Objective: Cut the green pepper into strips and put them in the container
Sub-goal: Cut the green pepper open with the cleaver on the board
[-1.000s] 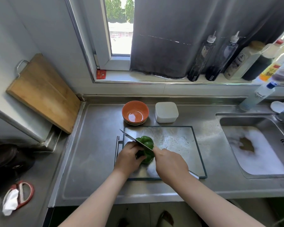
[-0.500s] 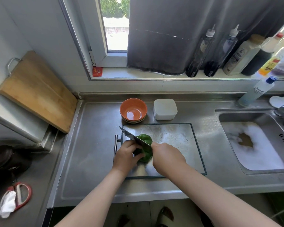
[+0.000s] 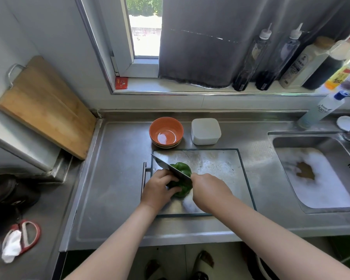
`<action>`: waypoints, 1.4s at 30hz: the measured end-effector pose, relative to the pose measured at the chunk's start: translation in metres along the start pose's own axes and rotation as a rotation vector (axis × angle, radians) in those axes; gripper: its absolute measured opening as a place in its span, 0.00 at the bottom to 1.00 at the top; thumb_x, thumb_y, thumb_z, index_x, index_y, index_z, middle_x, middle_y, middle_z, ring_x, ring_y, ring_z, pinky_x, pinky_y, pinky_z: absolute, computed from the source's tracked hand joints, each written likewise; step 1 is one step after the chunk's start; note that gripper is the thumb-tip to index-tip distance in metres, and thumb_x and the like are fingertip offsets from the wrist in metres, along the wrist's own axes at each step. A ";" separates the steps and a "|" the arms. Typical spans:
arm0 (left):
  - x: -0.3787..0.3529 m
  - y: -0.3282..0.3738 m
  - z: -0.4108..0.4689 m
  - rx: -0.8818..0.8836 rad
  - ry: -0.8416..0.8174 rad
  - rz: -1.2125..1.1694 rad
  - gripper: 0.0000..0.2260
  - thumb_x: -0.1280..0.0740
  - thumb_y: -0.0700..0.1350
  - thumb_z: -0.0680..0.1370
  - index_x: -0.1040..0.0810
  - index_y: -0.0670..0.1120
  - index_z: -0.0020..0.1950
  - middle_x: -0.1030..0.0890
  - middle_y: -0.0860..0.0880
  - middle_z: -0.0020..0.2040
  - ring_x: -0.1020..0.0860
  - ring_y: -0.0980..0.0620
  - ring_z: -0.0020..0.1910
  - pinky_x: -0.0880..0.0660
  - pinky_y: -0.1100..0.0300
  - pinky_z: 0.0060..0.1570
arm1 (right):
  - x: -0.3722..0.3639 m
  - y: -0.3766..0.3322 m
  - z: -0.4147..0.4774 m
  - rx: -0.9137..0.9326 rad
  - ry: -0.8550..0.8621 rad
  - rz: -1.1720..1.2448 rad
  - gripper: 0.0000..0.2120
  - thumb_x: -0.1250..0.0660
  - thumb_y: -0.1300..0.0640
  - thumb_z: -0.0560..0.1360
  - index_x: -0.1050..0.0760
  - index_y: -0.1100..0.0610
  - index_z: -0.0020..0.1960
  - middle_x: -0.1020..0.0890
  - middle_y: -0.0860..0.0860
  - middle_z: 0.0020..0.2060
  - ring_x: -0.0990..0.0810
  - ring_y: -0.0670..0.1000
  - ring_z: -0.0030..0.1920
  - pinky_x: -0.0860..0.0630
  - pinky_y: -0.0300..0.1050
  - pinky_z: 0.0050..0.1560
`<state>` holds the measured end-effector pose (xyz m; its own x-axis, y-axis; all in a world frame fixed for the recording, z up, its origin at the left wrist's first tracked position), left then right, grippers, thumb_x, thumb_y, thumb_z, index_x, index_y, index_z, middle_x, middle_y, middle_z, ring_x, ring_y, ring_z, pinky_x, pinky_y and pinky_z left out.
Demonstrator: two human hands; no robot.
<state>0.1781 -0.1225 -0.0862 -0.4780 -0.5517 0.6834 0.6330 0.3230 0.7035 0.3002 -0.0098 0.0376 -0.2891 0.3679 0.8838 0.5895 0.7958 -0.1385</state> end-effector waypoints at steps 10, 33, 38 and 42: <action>0.003 -0.003 0.001 -0.049 0.009 0.007 0.13 0.18 0.45 0.64 0.15 0.48 0.45 0.19 0.55 0.48 0.24 0.54 0.48 0.22 0.58 0.45 | -0.023 0.007 0.010 0.009 -0.014 0.045 0.11 0.44 0.66 0.76 0.32 0.56 0.55 0.29 0.52 0.38 0.27 0.56 0.37 0.31 0.46 0.35; 0.001 0.000 0.000 -0.054 0.005 0.002 0.13 0.20 0.46 0.67 0.16 0.47 0.49 0.21 0.54 0.50 0.25 0.54 0.50 0.24 0.61 0.51 | -0.082 0.038 0.022 0.026 0.028 0.217 0.05 0.46 0.55 0.84 0.37 0.53 0.49 0.28 0.51 0.34 0.29 0.54 0.33 0.36 0.48 0.31; 0.003 0.003 0.000 -0.043 -0.002 -0.005 0.13 0.20 0.45 0.68 0.17 0.48 0.49 0.22 0.54 0.51 0.26 0.56 0.52 0.26 0.65 0.53 | -0.087 0.042 0.020 0.030 0.025 0.238 0.05 0.46 0.55 0.85 0.36 0.53 0.50 0.26 0.53 0.36 0.28 0.53 0.33 0.34 0.49 0.31; -0.001 0.006 -0.001 -0.036 0.009 0.011 0.14 0.20 0.44 0.67 0.19 0.47 0.49 0.24 0.54 0.51 0.27 0.55 0.52 0.27 0.65 0.54 | -0.090 0.042 0.023 0.019 0.024 0.240 0.04 0.45 0.57 0.84 0.37 0.53 0.49 0.29 0.51 0.34 0.29 0.54 0.34 0.36 0.48 0.31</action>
<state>0.1832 -0.1204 -0.0828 -0.4659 -0.5551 0.6890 0.6596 0.3012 0.6887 0.3333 0.0020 -0.0579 -0.1246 0.5364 0.8347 0.6251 0.6958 -0.3538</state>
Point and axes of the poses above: each hand's wrist, its own z-axis towards the middle knuckle, its own x-axis out of the back of the hand, y = z × x, the point moved 1 cm from there along z, towards the middle knuckle
